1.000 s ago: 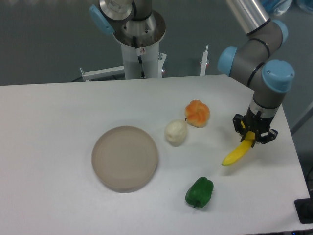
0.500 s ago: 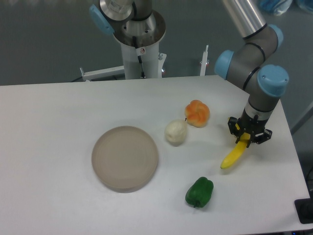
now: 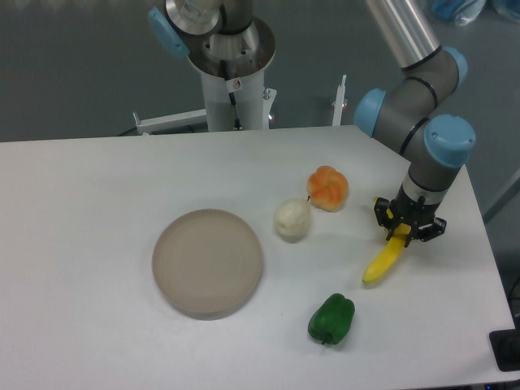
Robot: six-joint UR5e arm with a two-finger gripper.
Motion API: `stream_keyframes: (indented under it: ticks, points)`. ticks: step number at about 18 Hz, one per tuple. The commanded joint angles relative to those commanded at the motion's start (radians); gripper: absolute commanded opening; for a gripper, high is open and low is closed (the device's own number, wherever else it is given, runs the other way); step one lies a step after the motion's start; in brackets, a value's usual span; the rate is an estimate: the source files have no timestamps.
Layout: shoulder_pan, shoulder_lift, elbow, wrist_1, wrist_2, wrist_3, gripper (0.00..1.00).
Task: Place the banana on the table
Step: 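Lower the banana onto the table and open the gripper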
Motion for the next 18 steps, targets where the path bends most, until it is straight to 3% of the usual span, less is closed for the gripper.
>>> stream_keyframes:
  ticks: [18]
  points:
    - [-0.002,-0.008,0.0,0.0,0.0,0.002,0.26]
